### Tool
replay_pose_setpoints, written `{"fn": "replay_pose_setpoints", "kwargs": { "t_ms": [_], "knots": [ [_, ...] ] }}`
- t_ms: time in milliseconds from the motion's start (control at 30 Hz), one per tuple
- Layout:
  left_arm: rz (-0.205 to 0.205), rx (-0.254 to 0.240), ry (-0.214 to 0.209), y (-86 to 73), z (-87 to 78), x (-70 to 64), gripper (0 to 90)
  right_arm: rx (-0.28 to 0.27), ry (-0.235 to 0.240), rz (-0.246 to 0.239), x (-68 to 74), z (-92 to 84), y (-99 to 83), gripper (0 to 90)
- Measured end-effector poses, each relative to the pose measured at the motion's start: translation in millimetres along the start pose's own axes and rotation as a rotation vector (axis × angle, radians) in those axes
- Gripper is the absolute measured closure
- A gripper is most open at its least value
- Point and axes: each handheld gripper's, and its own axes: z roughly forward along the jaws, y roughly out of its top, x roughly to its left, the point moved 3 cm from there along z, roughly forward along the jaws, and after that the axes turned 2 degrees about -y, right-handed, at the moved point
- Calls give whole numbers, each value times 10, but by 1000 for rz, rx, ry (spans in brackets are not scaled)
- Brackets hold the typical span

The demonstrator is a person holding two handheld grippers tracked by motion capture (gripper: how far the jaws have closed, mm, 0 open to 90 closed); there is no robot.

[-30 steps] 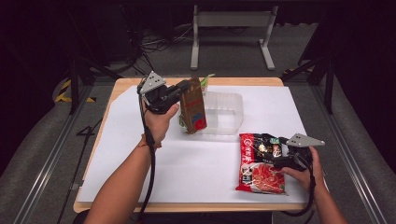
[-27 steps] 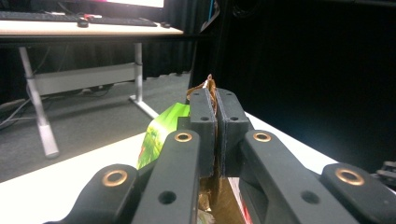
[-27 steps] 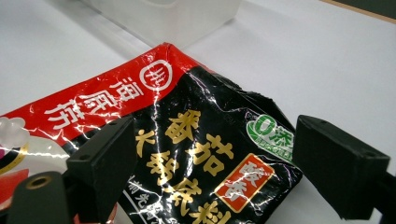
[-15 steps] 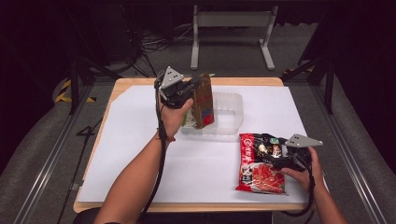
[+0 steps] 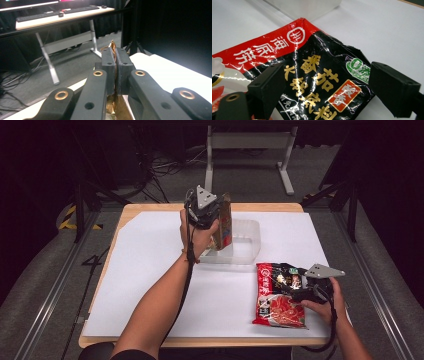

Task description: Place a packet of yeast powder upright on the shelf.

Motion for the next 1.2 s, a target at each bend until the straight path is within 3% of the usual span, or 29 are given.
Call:
{"fn": "replay_pose_setpoints", "kwargs": {
  "t_ms": [200, 267, 533, 633, 867, 1000, 1100, 1200],
  "knots": [
    [-31, 18, 13, -131, 154, -54, 873, 2, 0, -1, 0, 2, -5, 148],
    [-56, 26, -8, -201, 192, -57, 872, 0, 2, -2, 4, 0, -3, 148],
    [-42, 28, -58, -376, 183, -120, 866, 1, 0, -3, 4, -1, -4, 148],
    [-62, 30, -76, -446, 147, -90, 865, 2, 0, -6, 9, -2, -3, 148],
    [-27, 43, -97, -507, 56, -41, 861, 1, -4, 2, -3, -4, -4, 148],
    [-41, 40, -129, -518, 32, -25, 858, 3, -4, 1, 0, -1, -4, 149],
    [-7, 42, -132, -531, -1, -32, 856, 7, -3, -3, 6, 9, -5, 149],
    [-1, 44, -151, -537, -38, -41, 852, 8, -3, -3, 6, 10, -6, 149]
  ]
}}
